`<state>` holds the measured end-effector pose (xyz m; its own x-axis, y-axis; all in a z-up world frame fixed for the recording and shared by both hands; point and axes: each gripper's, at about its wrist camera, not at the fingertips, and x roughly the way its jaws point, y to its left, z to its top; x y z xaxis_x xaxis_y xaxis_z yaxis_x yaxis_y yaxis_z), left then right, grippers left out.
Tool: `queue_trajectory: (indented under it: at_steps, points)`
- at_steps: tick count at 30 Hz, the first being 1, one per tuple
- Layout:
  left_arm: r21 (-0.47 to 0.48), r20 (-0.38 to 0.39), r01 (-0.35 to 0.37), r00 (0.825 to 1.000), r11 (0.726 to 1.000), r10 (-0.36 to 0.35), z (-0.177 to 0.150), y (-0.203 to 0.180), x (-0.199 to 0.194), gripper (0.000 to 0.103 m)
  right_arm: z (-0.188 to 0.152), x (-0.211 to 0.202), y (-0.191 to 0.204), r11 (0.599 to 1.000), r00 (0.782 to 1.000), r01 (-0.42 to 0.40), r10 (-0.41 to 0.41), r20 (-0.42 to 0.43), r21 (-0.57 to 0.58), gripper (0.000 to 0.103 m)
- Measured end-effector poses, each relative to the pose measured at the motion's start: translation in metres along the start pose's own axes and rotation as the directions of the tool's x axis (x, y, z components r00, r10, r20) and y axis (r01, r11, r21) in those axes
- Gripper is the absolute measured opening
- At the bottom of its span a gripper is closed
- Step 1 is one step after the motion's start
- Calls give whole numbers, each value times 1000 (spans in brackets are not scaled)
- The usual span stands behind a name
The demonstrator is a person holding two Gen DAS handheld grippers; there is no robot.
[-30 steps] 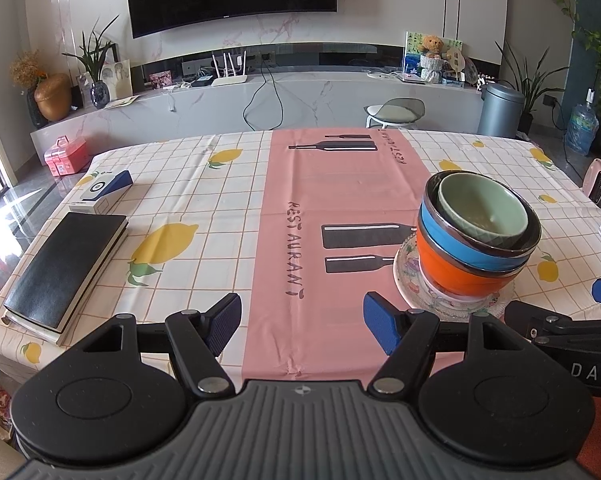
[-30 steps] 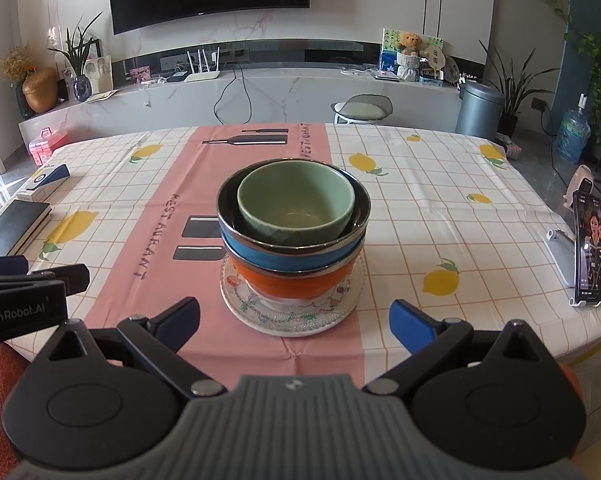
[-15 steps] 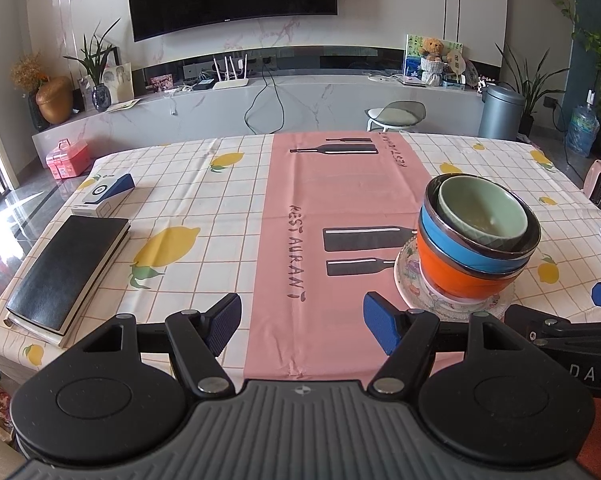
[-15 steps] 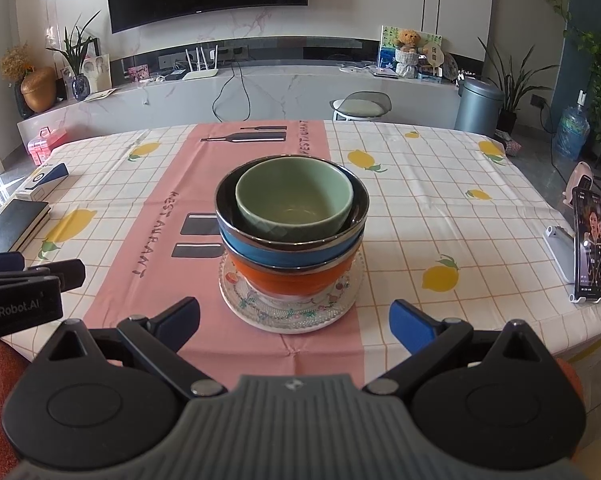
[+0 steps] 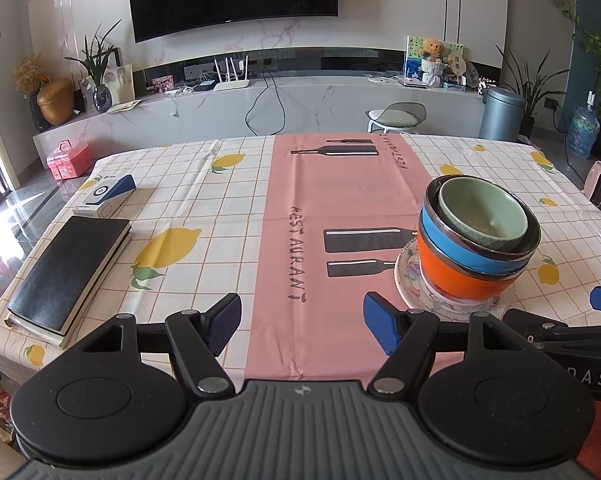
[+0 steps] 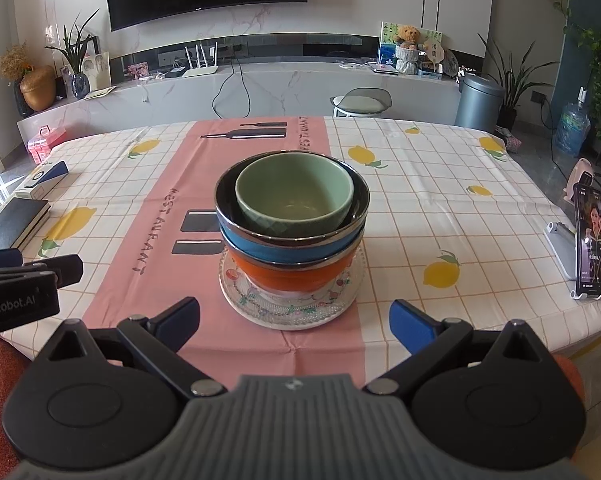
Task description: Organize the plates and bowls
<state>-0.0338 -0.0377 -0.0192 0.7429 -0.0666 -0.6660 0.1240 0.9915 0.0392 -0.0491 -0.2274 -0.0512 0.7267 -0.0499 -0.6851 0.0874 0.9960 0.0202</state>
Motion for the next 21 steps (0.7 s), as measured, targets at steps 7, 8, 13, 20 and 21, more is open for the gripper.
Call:
queue_trajectory:
  at_steps: [7,8,13,20,21]
  points:
    - [-6,-1,-4,1000,1000,4,1,0,-1,82,-1,0,1,1000,1000,-2,2,-8,-3,99]
    - [-7,-1,-6,1000,1000,6,1,0,-1,82,-1,0,2,1000,1000,-2,2,-7,-4,99]
    - [-3,3,-6,1000,1000,6,2,0,-2,82,0,0,1,1000,1000,-4,4,-7,-3,99]
    - [1,11,-1,1000,1000,1,1,-4,-1,82,-1,3,-3,1000,1000,-13,14,-19,17,99]
    - [2,10,-1,1000,1000,1,1,-4,-1,82,-1,3,-4,1000,1000,-15,15,-20,20,99]
